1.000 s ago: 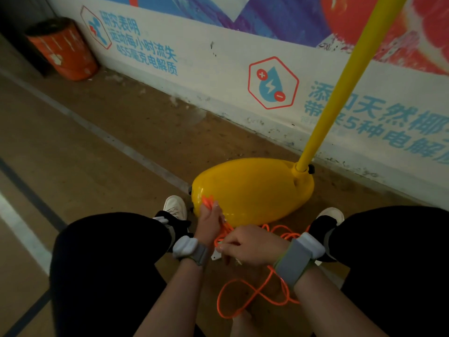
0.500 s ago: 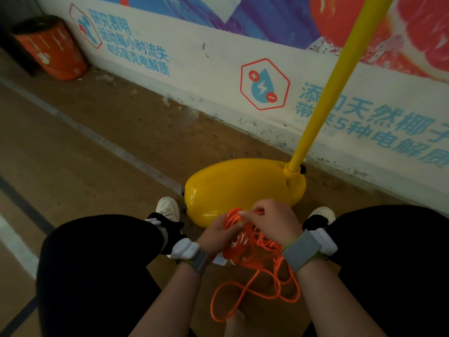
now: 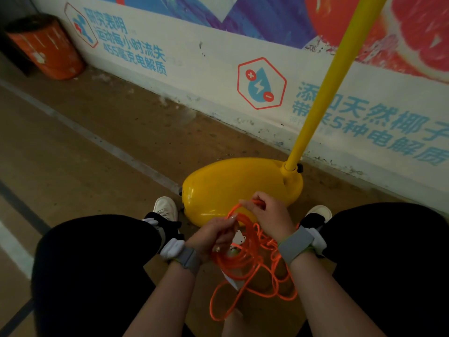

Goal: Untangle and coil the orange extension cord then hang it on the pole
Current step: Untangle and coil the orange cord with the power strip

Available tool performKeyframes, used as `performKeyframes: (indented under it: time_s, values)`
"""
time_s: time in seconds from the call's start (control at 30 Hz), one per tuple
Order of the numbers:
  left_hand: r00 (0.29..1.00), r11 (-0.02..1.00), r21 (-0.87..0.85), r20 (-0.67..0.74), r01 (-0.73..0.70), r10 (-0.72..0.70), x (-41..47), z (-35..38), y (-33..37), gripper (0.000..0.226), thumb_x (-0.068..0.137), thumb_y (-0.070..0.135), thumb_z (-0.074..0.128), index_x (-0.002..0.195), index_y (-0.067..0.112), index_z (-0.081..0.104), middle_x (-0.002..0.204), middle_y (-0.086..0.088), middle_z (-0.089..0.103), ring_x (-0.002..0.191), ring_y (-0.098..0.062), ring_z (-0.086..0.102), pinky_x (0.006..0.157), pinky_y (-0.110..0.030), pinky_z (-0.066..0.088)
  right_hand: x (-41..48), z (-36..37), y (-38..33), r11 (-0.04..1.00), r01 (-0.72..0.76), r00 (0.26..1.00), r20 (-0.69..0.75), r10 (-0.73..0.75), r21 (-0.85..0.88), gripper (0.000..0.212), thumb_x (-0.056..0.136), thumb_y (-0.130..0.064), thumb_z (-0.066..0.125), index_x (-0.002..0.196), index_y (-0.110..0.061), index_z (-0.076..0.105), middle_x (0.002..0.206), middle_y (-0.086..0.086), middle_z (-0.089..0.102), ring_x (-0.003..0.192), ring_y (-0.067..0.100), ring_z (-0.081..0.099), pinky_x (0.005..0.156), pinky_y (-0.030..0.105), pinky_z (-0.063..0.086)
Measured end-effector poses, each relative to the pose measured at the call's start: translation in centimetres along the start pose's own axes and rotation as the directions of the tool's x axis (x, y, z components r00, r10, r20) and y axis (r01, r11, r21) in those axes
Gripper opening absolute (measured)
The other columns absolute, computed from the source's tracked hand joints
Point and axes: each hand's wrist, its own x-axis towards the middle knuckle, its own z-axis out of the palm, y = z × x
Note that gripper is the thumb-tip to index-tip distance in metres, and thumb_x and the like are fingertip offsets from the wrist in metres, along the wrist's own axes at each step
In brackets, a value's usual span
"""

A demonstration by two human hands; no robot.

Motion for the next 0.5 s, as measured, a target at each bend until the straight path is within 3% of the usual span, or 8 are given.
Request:
performKeyframes:
  time_s: [0.07, 0.17, 0.27, 0.3, 0.37, 0.5]
  values:
    - [0.992, 0.996, -0.086, 0.124, 0.008, 0.003, -0.1, 0.1, 0.2, 0.036, 0.073, 0.042, 0.074, 0.073, 0.010, 0.059, 0.034, 0.005, 0.033, 0.023, -0.005, 0.027, 0.031, -0.012, 0.027, 0.1, 0.6, 0.6, 0.990, -0.103, 0.993, 0.072, 0.097, 0.096, 0.040, 0.080, -0.058, 0.060, 0.072, -0.020, 0.052, 0.063, -0.007, 0.049, 0.062, 0.006, 0.048, 0.058, 0.018, 0.036]
    - [0.969, 0.980, -0.197, 0.245, 0.014, 0.035, -0.2, 0.4, 0.5, 0.035, 0.075, 0.042, 0.074, 0.075, 0.010, 0.061, 0.035, 0.005, 0.038, 0.025, -0.005, 0.033, 0.031, -0.014, 0.031, 0.0, 1.4, 1.5, 0.899, -0.343, 0.921, 0.287, 0.264, 0.271, 0.067, 0.066, -0.085, 0.047, 0.080, -0.023, 0.068, 0.081, 0.006, 0.069, 0.080, 0.021, 0.064, 0.078, 0.039, 0.051]
    - [0.986, 0.944, -0.328, 0.142, -0.037, 0.087, 0.1, 0.3, 0.5, 0.035, 0.079, 0.038, 0.067, 0.078, 0.005, 0.055, 0.036, 0.004, 0.036, 0.025, -0.005, 0.032, 0.031, -0.015, 0.030, -0.8, 2.0, 0.9, 0.675, -0.574, 0.809, 0.447, 0.381, 0.463, 0.061, 0.087, -0.067, 0.042, 0.070, -0.018, 0.074, 0.070, 0.011, 0.069, 0.063, 0.022, 0.064, 0.067, 0.034, 0.054]
    - [0.992, 0.932, -0.358, 0.088, -0.058, 0.096, 0.3, 0.2, 0.4, 0.034, 0.081, 0.037, 0.062, 0.077, 0.004, 0.054, 0.036, 0.004, 0.034, 0.025, -0.005, 0.031, 0.031, -0.016, 0.029, -1.1, 2.3, 0.6, 0.619, -0.602, 0.792, 0.475, 0.384, 0.504, 0.057, 0.091, -0.060, 0.042, 0.070, -0.015, 0.072, 0.063, 0.010, 0.064, 0.057, 0.021, 0.061, 0.061, 0.030, 0.052]
    - [0.995, 0.929, -0.359, -0.007, -0.093, 0.097, 0.4, -0.2, 0.3, 0.034, 0.087, 0.036, 0.052, 0.078, 0.003, 0.052, 0.037, 0.005, 0.033, 0.027, -0.004, 0.030, 0.032, -0.016, 0.027, -1.4, 2.8, 0.3, 0.601, -0.587, 0.807, 0.454, 0.379, 0.542, 0.053, 0.095, -0.051, 0.042, 0.069, -0.011, 0.064, 0.049, 0.005, 0.053, 0.047, 0.018, 0.053, 0.051, 0.025, 0.046]
    - [0.991, 0.938, -0.328, -0.109, -0.108, 0.076, 0.4, 0.5, 0.2, 0.035, 0.088, 0.036, 0.041, 0.083, 0.004, 0.053, 0.042, 0.004, 0.032, 0.032, -0.007, 0.031, 0.036, -0.017, 0.029, -1.2, 2.7, -0.2, 0.658, -0.517, 0.855, 0.306, 0.418, 0.547, 0.046, 0.097, -0.047, 0.041, 0.071, -0.011, 0.053, 0.046, -0.002, 0.037, 0.042, 0.013, 0.040, 0.047, 0.024, 0.034]
